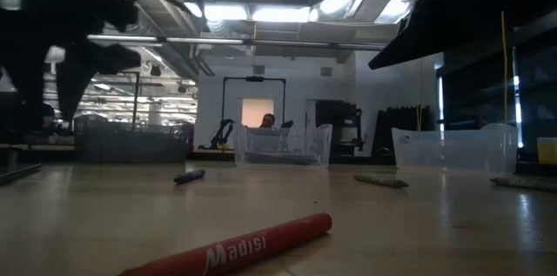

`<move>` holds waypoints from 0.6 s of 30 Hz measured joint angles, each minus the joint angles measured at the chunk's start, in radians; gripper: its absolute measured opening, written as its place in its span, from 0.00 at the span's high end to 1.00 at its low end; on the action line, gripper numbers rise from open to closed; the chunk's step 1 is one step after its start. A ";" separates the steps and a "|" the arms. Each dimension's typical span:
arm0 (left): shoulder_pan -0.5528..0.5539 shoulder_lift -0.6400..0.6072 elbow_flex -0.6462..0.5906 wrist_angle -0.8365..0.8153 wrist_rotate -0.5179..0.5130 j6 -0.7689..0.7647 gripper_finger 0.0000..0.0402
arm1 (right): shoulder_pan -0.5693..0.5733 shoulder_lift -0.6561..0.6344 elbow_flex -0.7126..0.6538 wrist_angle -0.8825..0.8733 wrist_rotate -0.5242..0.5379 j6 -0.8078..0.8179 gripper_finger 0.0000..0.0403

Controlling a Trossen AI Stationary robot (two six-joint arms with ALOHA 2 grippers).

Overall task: Sort crayons/erasers/pens/pencils in bins
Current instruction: Put the blue pencil into the black bin

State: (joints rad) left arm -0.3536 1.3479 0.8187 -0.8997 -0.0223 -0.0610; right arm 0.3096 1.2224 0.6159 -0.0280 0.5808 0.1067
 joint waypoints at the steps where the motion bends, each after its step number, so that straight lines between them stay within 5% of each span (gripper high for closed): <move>1: -0.010 0.000 -0.014 0.014 0.004 0.003 0.70 | 0.000 0.000 0.000 0.001 0.001 -0.004 0.47; 8: -0.041 0.005 -0.075 0.040 0.008 0.004 0.70 | 0.000 0.000 0.000 0.001 0.001 -0.007 0.47; 18: -0.056 0.171 -0.083 0.047 -0.019 0.099 0.70 | 0.000 0.000 0.000 0.002 0.001 -0.007 0.47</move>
State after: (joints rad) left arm -0.4095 1.5190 0.7357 -0.8532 -0.0416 0.0381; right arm 0.3096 1.2224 0.6159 -0.0261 0.5823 0.1001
